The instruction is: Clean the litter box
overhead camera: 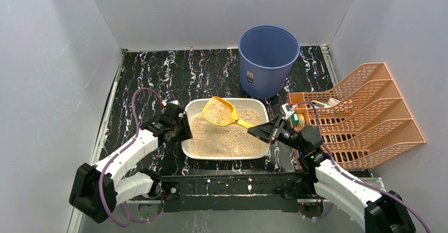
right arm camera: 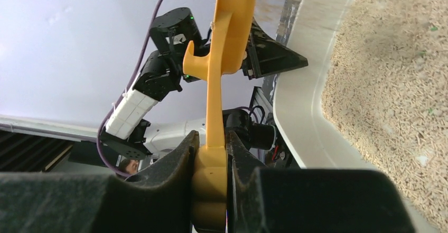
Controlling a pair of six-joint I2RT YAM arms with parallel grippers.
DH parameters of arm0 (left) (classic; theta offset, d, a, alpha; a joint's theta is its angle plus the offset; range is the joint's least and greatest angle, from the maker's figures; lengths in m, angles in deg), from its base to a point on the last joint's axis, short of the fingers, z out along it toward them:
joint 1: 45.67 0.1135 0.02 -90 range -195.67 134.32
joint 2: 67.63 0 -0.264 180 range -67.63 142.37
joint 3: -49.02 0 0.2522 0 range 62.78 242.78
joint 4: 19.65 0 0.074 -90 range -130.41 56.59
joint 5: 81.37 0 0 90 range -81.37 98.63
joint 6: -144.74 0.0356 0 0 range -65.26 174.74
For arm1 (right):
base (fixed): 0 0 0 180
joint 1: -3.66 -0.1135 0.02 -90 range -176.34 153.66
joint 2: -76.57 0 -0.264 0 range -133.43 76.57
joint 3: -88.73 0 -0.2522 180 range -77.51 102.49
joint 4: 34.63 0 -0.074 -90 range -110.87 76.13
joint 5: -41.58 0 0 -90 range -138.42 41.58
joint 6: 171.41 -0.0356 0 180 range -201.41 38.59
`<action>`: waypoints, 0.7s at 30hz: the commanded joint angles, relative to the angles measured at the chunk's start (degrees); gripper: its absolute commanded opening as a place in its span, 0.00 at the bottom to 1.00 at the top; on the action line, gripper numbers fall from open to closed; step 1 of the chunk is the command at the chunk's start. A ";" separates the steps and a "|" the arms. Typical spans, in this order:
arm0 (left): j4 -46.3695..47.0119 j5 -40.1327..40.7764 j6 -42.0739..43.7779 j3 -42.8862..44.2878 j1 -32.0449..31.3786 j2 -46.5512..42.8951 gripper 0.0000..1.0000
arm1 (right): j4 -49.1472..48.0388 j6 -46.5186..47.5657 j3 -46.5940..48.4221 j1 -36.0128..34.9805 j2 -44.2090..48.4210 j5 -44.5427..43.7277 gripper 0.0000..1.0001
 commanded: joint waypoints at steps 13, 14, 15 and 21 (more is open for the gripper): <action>-7.03 3.52 2.94 8.78 -0.03 -2.42 0.79 | 8.42 1.49 7.27 2.36 4.13 3.81 0.01; -7.64 4.08 3.27 9.70 -0.03 -2.70 0.80 | 14.72 4.43 8.76 2.49 5.51 1.19 0.01; -8.53 4.56 3.55 10.55 -0.03 -2.95 0.82 | 15.41 4.14 8.61 2.53 6.94 -0.97 0.01; -13.70 7.29 5.41 16.59 -0.03 -3.87 0.93 | 17.78 5.83 11.62 2.55 6.92 0.10 0.01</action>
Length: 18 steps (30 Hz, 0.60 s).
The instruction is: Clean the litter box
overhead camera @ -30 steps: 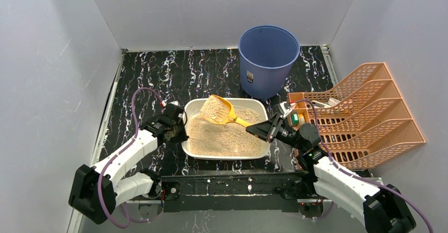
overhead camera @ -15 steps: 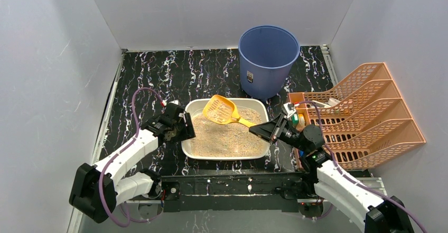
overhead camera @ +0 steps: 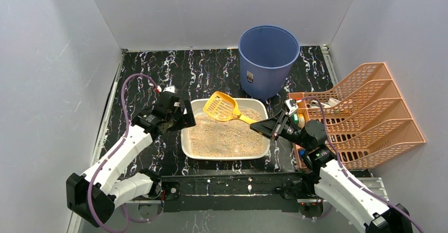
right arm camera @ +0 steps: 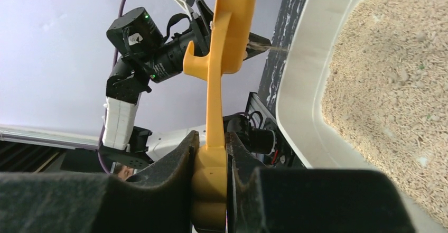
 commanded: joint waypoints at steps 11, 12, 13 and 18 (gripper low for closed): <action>-11.65 7.57 5.32 13.04 -0.01 -2.27 0.98 | 8.68 6.11 10.61 0.26 2.64 -2.10 0.01; -12.08 7.99 5.54 13.57 -0.01 -2.39 0.98 | 9.36 6.68 11.29 0.31 2.81 -2.47 0.01; -12.39 8.37 5.80 14.07 -0.01 -2.54 0.98 | 10.10 7.18 11.92 0.27 2.99 -2.88 0.01; -13.41 9.23 7.05 15.37 -0.01 -3.21 0.98 | 13.77 9.52 16.28 0.32 3.14 -5.40 0.01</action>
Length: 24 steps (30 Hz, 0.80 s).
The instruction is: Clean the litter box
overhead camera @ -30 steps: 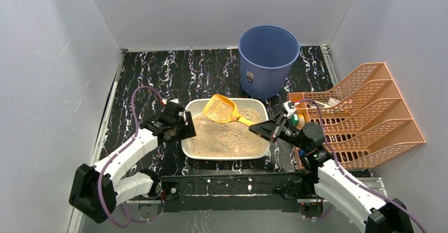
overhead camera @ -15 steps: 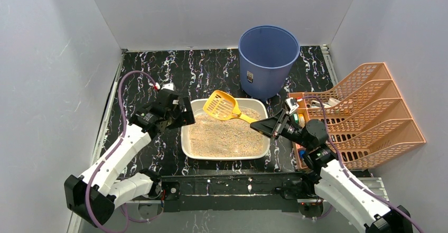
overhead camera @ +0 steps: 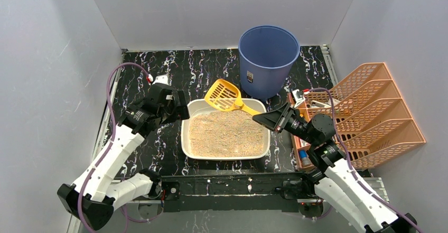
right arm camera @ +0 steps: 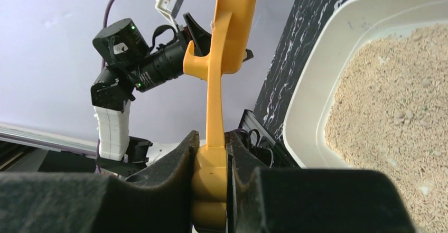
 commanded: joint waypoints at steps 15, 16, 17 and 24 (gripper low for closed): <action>-3.51 2.62 2.85 1.81 -0.01 -2.82 0.98 | 10.07 6.81 19.44 0.23 0.64 -25.36 0.01; -3.51 2.70 2.95 1.65 -0.01 -2.97 0.98 | 11.00 7.28 20.69 0.23 0.19 -28.68 0.01; -3.58 2.71 3.09 1.57 -0.01 -3.14 0.98 | 11.82 8.45 22.05 0.24 -0.30 -30.82 0.01; -4.00 3.13 3.90 1.30 -0.01 -4.61 0.98 | 16.88 20.40 31.10 0.26 -6.29 -43.87 0.01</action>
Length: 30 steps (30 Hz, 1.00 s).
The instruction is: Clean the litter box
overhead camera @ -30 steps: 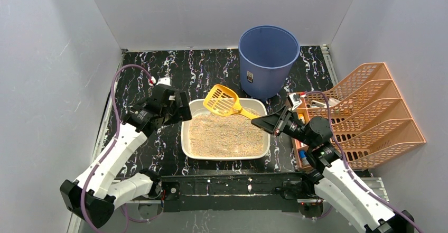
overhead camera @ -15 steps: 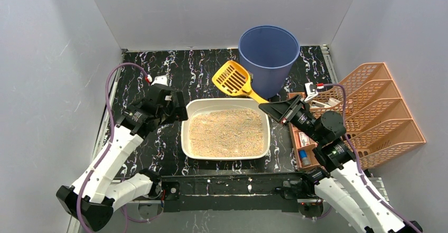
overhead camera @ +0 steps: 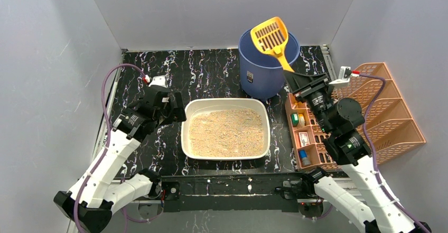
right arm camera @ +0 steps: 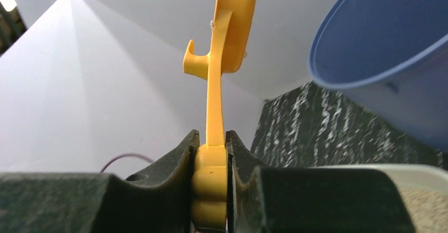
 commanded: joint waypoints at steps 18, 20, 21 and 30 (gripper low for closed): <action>-2.71 2.79 2.58 -0.89 -0.01 -4.32 0.98 | 4.84 91.22 15.87 0.25 -20.38 -9.24 0.01; -2.55 2.78 2.69 -0.98 -0.01 -4.24 0.98 | 7.00 100.20 16.34 0.27 -20.80 -7.68 0.01; -2.47 2.78 2.74 -1.11 -0.01 -4.30 0.98 | 7.59 104.01 16.40 0.29 -20.73 -6.97 0.01; -2.09 2.69 2.96 -1.42 -0.01 -4.18 0.98 | 12.71 121.39 20.07 0.26 -22.20 -8.07 0.01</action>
